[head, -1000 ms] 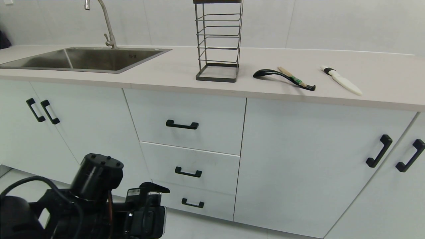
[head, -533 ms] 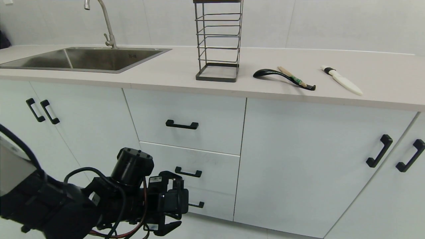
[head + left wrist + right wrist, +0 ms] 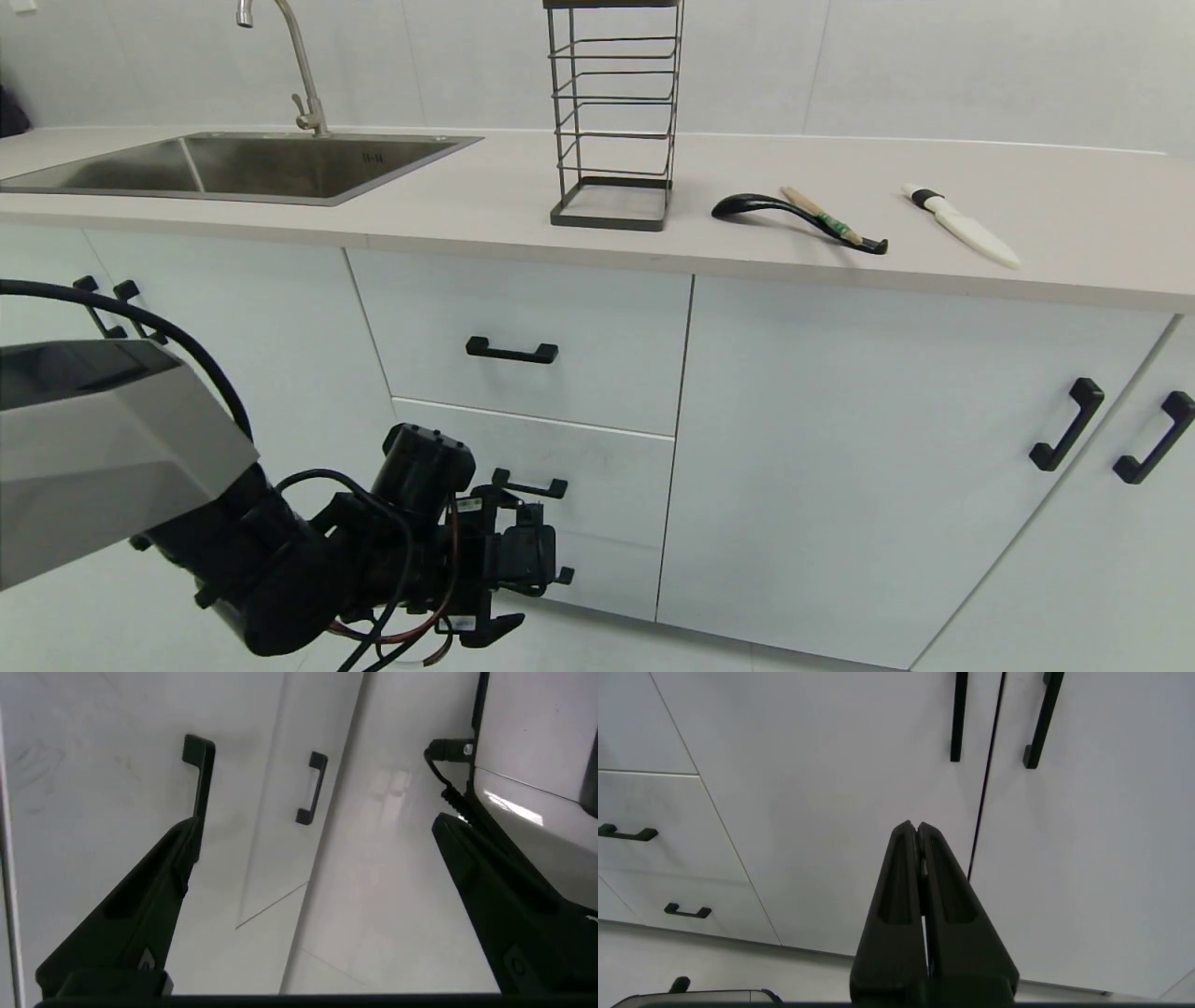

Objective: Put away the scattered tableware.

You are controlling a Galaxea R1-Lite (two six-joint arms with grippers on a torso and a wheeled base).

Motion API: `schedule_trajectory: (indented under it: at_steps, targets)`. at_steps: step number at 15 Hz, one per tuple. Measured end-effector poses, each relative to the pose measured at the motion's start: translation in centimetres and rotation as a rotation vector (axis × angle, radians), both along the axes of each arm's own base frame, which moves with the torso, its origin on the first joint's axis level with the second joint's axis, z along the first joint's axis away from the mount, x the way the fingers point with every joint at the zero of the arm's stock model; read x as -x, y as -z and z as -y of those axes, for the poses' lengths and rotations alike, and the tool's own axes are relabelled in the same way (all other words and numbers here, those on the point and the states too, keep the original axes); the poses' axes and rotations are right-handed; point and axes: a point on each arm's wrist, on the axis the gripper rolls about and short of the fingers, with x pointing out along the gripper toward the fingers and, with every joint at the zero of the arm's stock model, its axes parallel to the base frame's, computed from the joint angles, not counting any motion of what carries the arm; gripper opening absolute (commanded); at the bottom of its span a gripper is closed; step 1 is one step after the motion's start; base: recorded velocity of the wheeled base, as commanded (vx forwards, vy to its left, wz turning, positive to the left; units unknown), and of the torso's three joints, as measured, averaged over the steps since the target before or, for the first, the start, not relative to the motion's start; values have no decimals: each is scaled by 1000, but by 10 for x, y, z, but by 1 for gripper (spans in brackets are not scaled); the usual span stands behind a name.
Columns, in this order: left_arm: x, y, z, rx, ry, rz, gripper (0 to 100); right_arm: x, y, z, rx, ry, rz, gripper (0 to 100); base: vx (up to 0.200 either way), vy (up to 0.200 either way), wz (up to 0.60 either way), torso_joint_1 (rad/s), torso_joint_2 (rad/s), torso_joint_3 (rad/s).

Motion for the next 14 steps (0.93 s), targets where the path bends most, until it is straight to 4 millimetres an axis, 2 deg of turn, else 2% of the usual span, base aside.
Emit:
schedule_trajectory:
  at_steps: [3, 8, 14]
  targets:
    - [-21, 11, 10, 13, -6, 18, 100, 0, 0, 0, 0, 0, 0, 0, 0, 0, 0, 0, 0, 0]
    - [-41, 29, 2, -1, -56, -4, 100, 0, 0, 0, 0, 0, 0, 0, 0, 0, 0, 0, 0, 0]
    - [-67, 45, 8, 6, -73, 5, 100, 0, 0, 0, 0, 0, 0, 0, 0, 0, 0, 0, 0, 0]
